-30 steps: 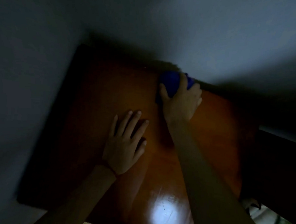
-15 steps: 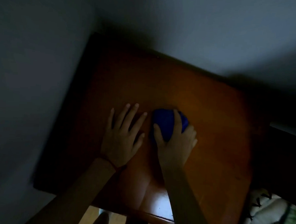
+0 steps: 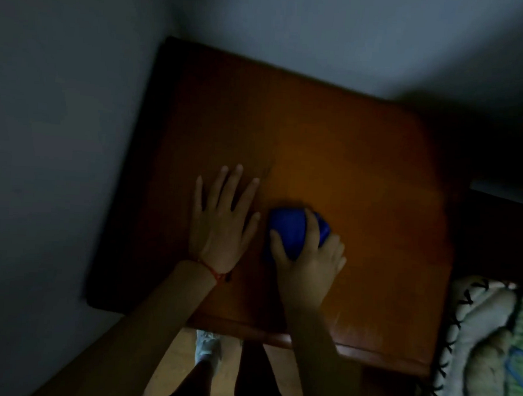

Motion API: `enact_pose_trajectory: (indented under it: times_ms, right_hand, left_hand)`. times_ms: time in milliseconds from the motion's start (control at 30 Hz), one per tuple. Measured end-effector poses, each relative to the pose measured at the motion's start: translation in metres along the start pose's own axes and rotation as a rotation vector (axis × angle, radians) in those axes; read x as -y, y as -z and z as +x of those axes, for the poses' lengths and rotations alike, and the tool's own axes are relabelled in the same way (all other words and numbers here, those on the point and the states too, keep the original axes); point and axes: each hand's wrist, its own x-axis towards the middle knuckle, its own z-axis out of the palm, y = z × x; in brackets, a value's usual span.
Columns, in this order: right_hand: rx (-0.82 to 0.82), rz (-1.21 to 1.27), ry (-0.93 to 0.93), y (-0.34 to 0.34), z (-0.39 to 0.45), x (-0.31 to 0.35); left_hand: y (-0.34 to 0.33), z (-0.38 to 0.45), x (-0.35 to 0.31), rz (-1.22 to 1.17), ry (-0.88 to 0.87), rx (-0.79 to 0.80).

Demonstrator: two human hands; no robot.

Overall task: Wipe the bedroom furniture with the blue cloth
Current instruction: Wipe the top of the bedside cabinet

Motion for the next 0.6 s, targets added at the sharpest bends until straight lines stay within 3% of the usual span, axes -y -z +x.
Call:
enact_pose_trajectory:
  times_ms: [167,400,600]
  right_hand:
    - [-0.058,0.017,-0.022,-0.005,0.069,0.015]
    - [0.005,-0.029,0.002,-0.002,-0.060,-0.001]
    - [-0.032,-0.047,0.083,-0.004,-0.005,0.010]
  left_hand:
    - [0.008,-0.068,0.001,-0.044,-0.054,-0.031]
    - [0.001,-0.105,0.007,0.030,-0.105,0.014]
    - [-0.004,-0.104,0.009,0.006,-0.117,-0.044]
